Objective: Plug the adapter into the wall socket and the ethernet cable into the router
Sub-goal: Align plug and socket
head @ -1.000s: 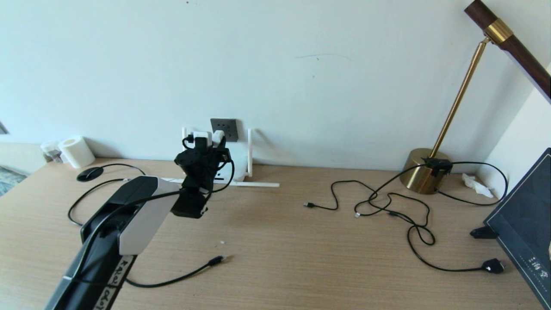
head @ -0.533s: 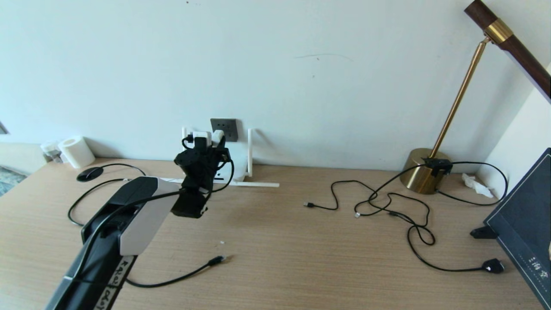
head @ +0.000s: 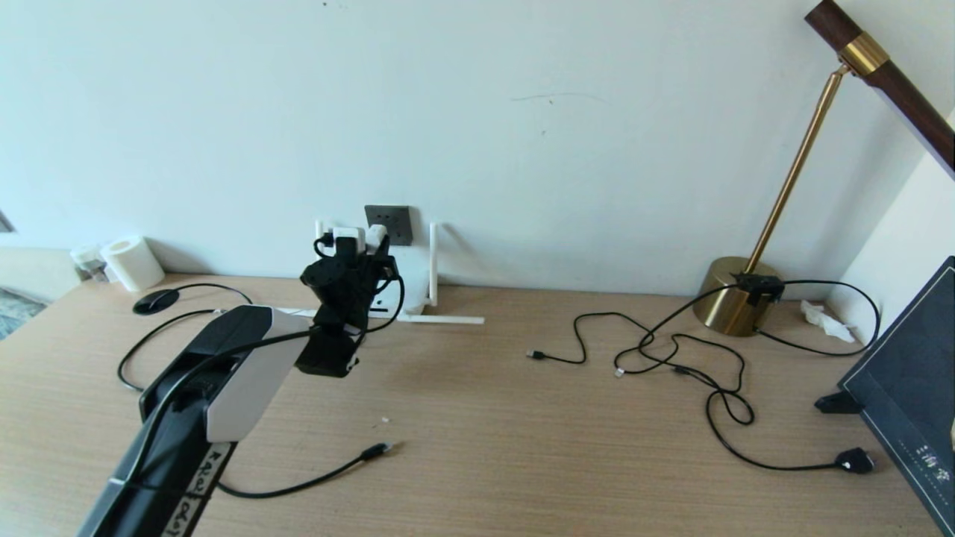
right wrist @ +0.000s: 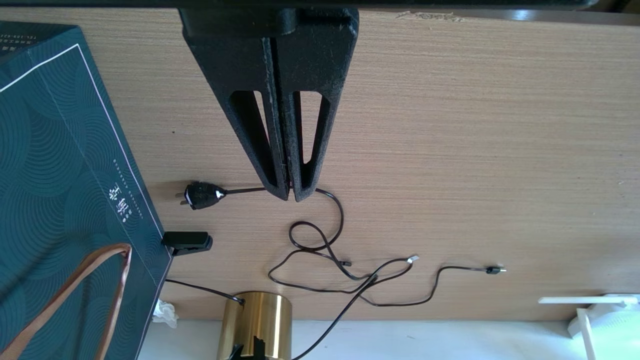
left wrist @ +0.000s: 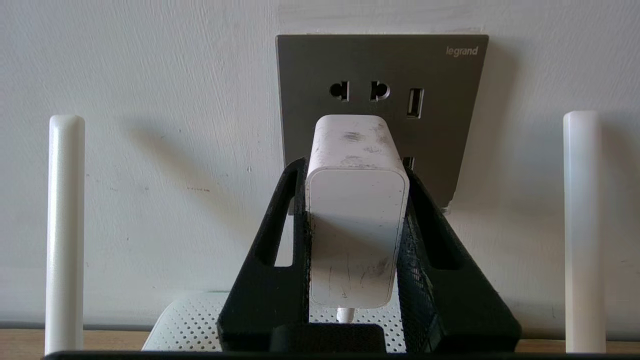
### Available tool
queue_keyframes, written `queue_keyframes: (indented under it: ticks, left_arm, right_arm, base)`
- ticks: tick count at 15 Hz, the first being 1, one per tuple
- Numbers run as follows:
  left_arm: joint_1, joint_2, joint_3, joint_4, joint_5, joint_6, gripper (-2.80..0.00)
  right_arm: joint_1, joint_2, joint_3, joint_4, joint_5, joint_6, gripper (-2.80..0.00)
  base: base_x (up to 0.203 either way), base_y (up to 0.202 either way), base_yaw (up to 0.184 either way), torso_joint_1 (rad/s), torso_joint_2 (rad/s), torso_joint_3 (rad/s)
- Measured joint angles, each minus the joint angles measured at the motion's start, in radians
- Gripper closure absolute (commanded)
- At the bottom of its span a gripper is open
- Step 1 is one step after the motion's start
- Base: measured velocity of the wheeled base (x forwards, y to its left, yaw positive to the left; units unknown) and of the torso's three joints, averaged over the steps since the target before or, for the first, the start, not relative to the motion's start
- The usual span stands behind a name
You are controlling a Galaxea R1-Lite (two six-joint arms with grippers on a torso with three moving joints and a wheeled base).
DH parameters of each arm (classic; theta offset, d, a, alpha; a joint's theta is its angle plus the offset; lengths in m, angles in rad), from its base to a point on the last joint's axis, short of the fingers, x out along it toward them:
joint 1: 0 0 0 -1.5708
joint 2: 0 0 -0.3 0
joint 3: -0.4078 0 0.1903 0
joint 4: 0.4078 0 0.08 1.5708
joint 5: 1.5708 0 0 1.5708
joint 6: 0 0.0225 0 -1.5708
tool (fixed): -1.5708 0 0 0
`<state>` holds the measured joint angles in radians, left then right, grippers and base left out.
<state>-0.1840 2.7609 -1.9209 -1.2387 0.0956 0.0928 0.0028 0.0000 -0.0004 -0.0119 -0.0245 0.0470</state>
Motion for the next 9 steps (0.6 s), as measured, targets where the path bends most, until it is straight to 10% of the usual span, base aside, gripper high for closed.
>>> queue_keyframes:
  ticks: [9]
  left_arm:
    - [-0.001,-0.011,0.000,0.000,0.000,0.000,0.00]
  right_arm:
    - [0.000,0.000,0.000,0.000,0.000,0.000,0.00]
  base:
    - [0.000,0.000,0.000,0.000,0.00,0.000]
